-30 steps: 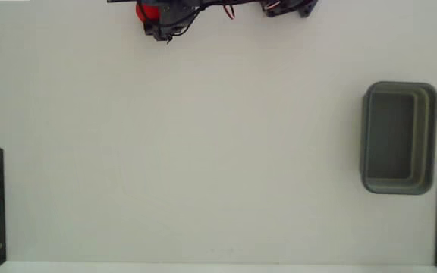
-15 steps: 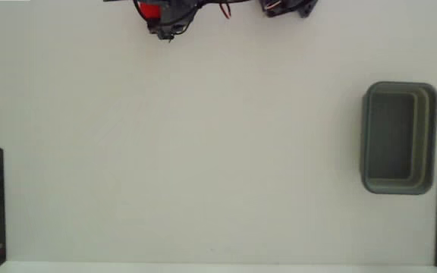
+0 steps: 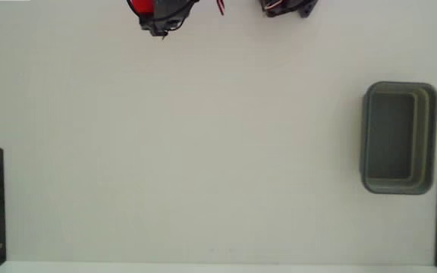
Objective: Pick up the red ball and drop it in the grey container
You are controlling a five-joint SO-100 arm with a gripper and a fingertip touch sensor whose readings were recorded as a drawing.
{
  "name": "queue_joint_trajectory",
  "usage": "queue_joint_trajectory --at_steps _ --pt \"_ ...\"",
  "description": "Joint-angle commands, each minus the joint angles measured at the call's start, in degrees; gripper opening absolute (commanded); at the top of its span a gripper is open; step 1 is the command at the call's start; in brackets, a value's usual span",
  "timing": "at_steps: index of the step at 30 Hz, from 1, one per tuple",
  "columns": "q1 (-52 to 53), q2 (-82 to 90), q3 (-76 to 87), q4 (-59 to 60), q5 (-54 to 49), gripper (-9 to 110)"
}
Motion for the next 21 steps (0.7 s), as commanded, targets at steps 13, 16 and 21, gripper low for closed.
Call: queue_joint_trajectory --at_steps 13,16,21 --pt "1.39 -5.74 -26.38 16.86 0.18 66" --pt "1.39 -8.09 -32.65 20.77 0.18 66" --pt "1.39 -12.02 -42.54 26.73 0.18 66"
